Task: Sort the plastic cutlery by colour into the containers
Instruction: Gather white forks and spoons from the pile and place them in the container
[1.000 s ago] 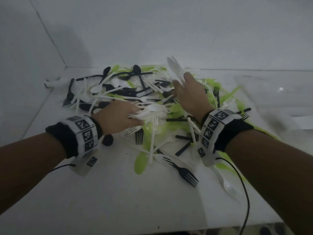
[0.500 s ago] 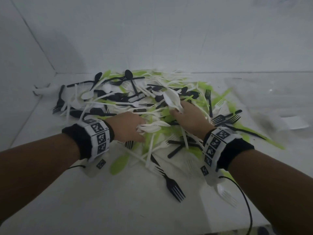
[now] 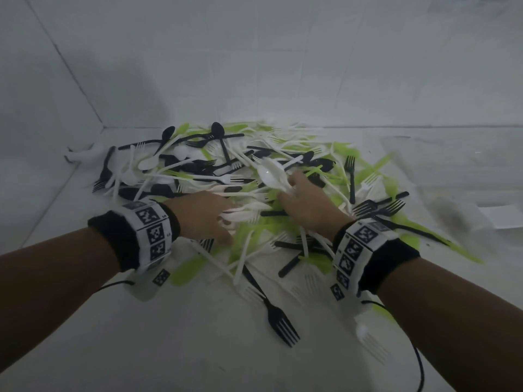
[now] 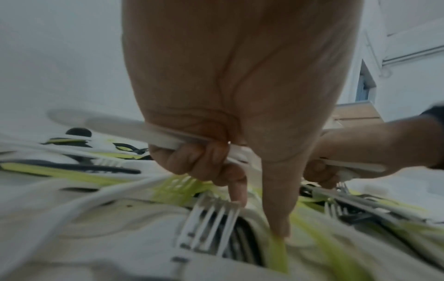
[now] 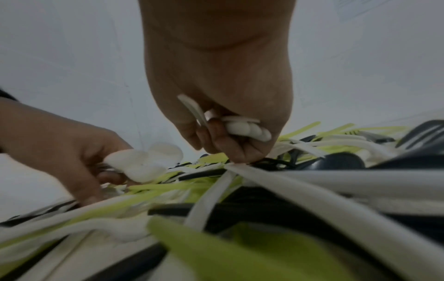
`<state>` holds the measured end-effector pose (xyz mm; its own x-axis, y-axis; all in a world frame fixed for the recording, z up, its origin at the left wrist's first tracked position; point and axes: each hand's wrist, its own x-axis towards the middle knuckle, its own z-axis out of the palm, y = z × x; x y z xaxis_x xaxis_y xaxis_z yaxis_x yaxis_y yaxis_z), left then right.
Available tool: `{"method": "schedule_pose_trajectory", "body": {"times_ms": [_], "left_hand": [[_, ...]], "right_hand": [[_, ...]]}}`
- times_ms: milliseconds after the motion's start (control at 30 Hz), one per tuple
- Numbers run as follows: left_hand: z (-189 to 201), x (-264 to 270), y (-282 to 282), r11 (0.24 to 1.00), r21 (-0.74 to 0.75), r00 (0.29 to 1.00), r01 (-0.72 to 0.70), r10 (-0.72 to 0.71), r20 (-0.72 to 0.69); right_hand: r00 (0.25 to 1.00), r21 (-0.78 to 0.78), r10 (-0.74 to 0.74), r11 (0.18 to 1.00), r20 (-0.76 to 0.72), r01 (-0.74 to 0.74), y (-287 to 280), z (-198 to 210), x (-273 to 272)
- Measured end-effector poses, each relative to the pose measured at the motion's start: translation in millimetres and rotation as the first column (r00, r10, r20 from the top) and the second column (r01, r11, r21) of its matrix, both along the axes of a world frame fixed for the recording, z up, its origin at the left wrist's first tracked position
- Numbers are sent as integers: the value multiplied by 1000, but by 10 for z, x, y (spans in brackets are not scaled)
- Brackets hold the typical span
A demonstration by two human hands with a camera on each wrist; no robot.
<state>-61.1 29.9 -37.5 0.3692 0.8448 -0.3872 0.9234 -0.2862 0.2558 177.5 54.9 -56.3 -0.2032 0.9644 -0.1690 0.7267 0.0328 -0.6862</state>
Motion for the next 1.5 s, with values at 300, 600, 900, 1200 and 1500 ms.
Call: {"method": "schedule_pose_trajectory", "body": {"times_ms": [300,600,900,1200,1500], "left_hand": [[38,-330,-4,982,-25,980,-185,186,76],[62,-336,-128,953,88,939,-291,266,218],[-22,-59,-119,994,82,992,-75,66,104],[138,136,-19,999,-46,980,19,-28,-198],[100,47,3,994,-94,972,59,-78,-222]], "right_hand": [[959,-45,181,983,216,-175,-251,-36,-331],[954,-93,160,986,251,-141,-37,7,-114],[941,29,95,993,326,-111,62,78,56],[937,41,103,991,334,-124,85,-12,42],[932,25,118,991,344,-135,134,-42,26]]}}
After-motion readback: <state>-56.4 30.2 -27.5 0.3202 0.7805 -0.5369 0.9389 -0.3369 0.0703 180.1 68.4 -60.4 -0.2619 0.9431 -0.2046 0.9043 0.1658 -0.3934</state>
